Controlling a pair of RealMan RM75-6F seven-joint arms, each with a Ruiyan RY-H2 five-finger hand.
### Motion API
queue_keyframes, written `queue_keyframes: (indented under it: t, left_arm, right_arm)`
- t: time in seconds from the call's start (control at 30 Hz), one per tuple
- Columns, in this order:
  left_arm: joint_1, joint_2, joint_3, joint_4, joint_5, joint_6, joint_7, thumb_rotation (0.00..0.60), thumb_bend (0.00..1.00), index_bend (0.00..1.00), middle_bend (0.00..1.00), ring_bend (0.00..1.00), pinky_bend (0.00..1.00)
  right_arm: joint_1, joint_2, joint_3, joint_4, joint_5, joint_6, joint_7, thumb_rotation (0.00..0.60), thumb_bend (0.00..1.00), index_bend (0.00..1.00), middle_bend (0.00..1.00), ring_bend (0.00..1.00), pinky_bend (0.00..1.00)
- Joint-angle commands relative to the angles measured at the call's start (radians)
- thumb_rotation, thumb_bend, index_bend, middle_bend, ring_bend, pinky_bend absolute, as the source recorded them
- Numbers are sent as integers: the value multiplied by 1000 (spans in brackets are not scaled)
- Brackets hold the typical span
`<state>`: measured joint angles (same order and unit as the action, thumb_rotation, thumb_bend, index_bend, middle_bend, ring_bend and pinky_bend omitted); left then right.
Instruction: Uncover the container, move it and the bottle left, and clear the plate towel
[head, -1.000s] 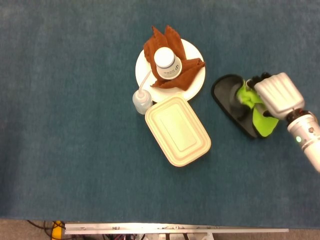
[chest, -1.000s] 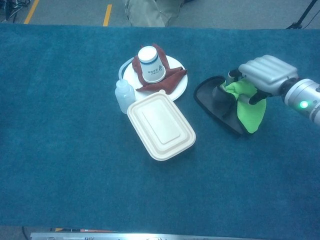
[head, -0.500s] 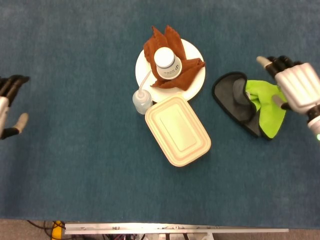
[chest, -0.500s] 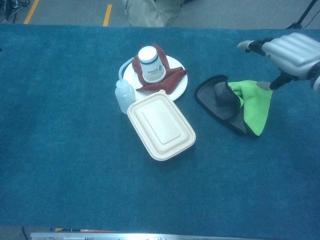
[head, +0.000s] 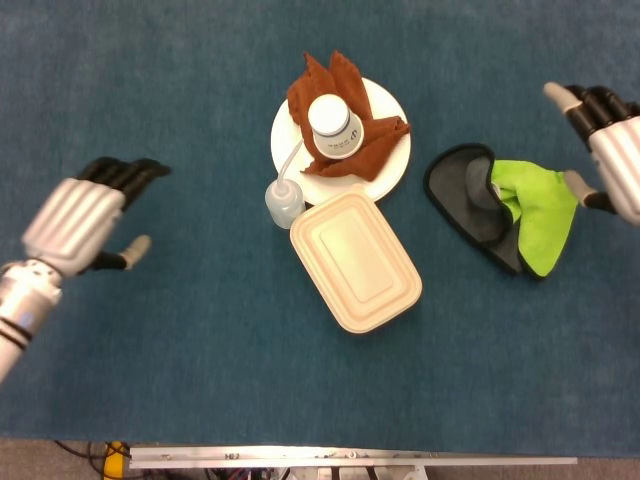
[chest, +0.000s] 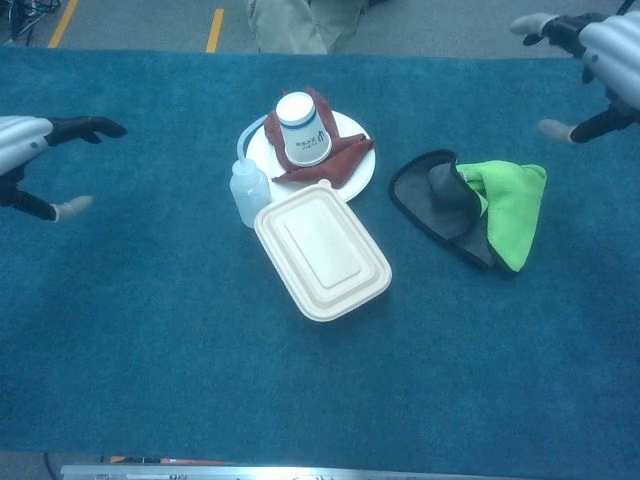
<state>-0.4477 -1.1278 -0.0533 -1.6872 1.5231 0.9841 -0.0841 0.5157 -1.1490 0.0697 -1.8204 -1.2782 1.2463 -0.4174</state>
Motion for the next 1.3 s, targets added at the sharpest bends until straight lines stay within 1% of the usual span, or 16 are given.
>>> queue_keyframes:
  t: [0.03, 0.13, 0.23, 0.3, 0.37, 0.43, 0.57, 0.67, 0.9, 0.97, 1.03, 1.07, 1.1, 1.17, 1.3]
  left_arm:
    - [-35, -37, -5, 17, -22, -42, -36, 600, 368, 97, 128, 155, 126]
    - [-61, -74, -12, 43, -45, -74, -66, 600, 367, 85, 123, 152, 126]
    - [-86, -105, -17, 69, -65, -104, -71, 598, 342, 60, 108, 145, 126]
    - [-102, -127, -21, 83, -80, -123, -73, 570, 330, 46, 100, 138, 126]
    - [-120, -149, -27, 98, -101, -146, -78, 525, 323, 38, 94, 132, 126]
    - [-134, -166, -34, 110, -120, -165, -84, 499, 323, 30, 88, 124, 126]
    - [-161, -195, -45, 115, -161, -205, -109, 387, 322, 8, 73, 110, 126]
    - [-182, -219, -51, 123, -189, -238, -127, 375, 322, 6, 72, 109, 126]
    - [-216, -294, -64, 169, -229, -260, -129, 376, 322, 6, 73, 109, 126]
    - [-225, -316, -67, 186, -240, -263, -124, 397, 322, 7, 73, 109, 126]
    - [-232, -333, -71, 199, -250, -264, -118, 445, 322, 9, 73, 110, 126]
    - [-235, -341, -72, 205, -255, -264, -116, 480, 322, 14, 73, 111, 126]
    - [-238, -350, -74, 212, -262, -263, -114, 495, 322, 18, 75, 112, 126]
    - [-241, -363, -76, 218, -271, -265, -114, 509, 322, 31, 83, 117, 126]
    - [-250, -385, -78, 227, -288, -267, -109, 516, 322, 45, 97, 120, 126]
  right_arm:
    - [-20, 22, 0, -17, -30, 22, 12, 600, 236, 54, 202, 186, 425]
    - [-40, 40, -10, -34, -54, 35, 27, 600, 222, 54, 204, 186, 425]
    - [-58, 55, -19, -42, -75, 45, 39, 600, 221, 54, 205, 186, 425]
    - [-70, 64, -22, -44, -85, 52, 50, 600, 220, 54, 205, 186, 425]
    - [-80, 71, -22, -44, -92, 57, 59, 600, 220, 54, 206, 186, 425]
    - [-87, 75, -22, -43, -94, 57, 68, 600, 220, 54, 207, 186, 425]
    - [-100, 83, -22, -39, -99, 59, 83, 600, 220, 54, 207, 186, 425]
    - [-109, 88, -20, -37, -100, 58, 96, 600, 220, 54, 208, 186, 425]
    - [-127, 97, -19, -29, -104, 50, 119, 600, 220, 54, 209, 186, 425]
    - [-131, 100, -18, -26, -102, 47, 125, 600, 220, 54, 209, 186, 425]
    - [-135, 102, -16, -23, -102, 46, 131, 600, 220, 54, 209, 186, 425]
    - [-137, 103, -16, -22, -103, 46, 134, 600, 220, 54, 210, 186, 425]
    - [-140, 105, -15, -20, -103, 45, 138, 600, 220, 54, 210, 186, 425]
    - [-144, 107, -14, -16, -102, 45, 145, 600, 220, 54, 210, 186, 425]
    - [-154, 111, -11, -9, -99, 44, 159, 600, 220, 54, 211, 186, 425]
